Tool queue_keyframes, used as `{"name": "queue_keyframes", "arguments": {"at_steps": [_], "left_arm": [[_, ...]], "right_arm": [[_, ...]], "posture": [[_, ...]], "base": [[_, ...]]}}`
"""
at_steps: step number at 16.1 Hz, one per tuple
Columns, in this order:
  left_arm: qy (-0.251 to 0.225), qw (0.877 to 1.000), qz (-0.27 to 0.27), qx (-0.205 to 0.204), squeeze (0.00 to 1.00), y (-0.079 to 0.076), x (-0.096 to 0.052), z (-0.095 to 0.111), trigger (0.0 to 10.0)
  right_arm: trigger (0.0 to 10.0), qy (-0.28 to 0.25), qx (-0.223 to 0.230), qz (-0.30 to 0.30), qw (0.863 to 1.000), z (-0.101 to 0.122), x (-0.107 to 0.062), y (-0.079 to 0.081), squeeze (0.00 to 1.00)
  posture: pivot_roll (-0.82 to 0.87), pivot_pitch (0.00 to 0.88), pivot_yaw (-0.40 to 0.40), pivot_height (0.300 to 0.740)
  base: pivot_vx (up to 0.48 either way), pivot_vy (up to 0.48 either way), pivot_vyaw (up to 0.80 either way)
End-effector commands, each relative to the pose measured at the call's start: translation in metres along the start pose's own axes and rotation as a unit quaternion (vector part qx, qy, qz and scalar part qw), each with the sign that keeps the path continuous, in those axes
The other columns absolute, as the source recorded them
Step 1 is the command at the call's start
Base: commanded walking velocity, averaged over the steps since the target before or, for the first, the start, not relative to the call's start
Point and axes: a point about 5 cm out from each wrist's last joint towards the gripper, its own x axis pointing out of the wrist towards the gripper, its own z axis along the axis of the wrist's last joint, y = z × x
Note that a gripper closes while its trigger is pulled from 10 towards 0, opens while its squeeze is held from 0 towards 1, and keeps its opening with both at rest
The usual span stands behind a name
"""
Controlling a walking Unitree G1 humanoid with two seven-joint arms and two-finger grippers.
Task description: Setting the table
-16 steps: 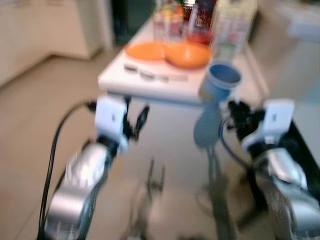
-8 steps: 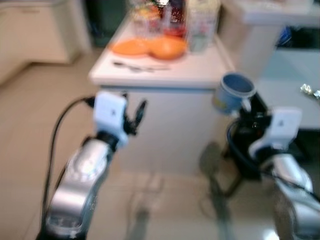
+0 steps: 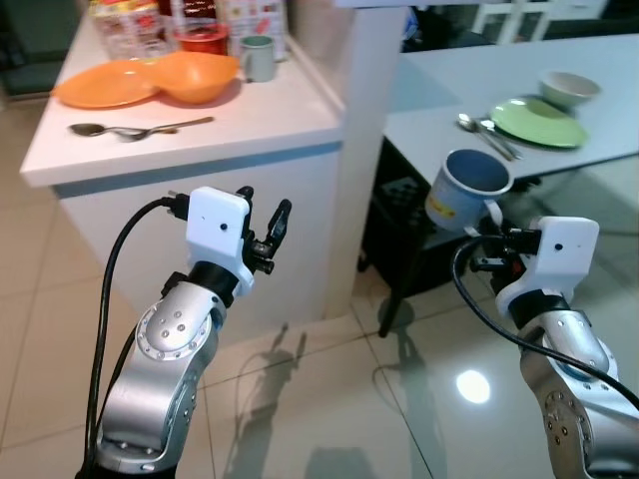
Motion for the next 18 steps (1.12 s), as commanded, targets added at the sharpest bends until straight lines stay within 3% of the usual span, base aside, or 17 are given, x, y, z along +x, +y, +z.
{"name": "queue_keyframes", "arguments": {"at_steps": [1,11,18], "left_arm": [[-0.013,1.000,-0.011,-0.006,0.00,-0.0027,0.0026,0.0040,10.0],[-0.022,0.999,-0.030,-0.015,0.00,-0.0073,0.0051,0.0051,10.0],[-0.025,0.999,-0.037,-0.020,0.00,-0.0102,0.0066,0.0054,10.0]], "right_arm": [[10.0,-0.011,-0.006,-0.024,1.000,0.0034,0.0005,-0.0081,0.00],[10.0,-0.016,-0.005,-0.047,0.999,0.0034,0.0017,-0.0130,0.00],[10.0,-0.018,-0.005,-0.049,0.999,0.0033,0.0025,-0.0134,0.00]], "posture": [[0.04,0.000,-0.024,0.740],[0.04,0.000,-0.022,0.740],[0.03,0.000,-0.022,0.740]], "base": [[0.364,0.000,-0.80],[0.382,0.000,-0.78],[0.384,0.000,-0.35]]}}
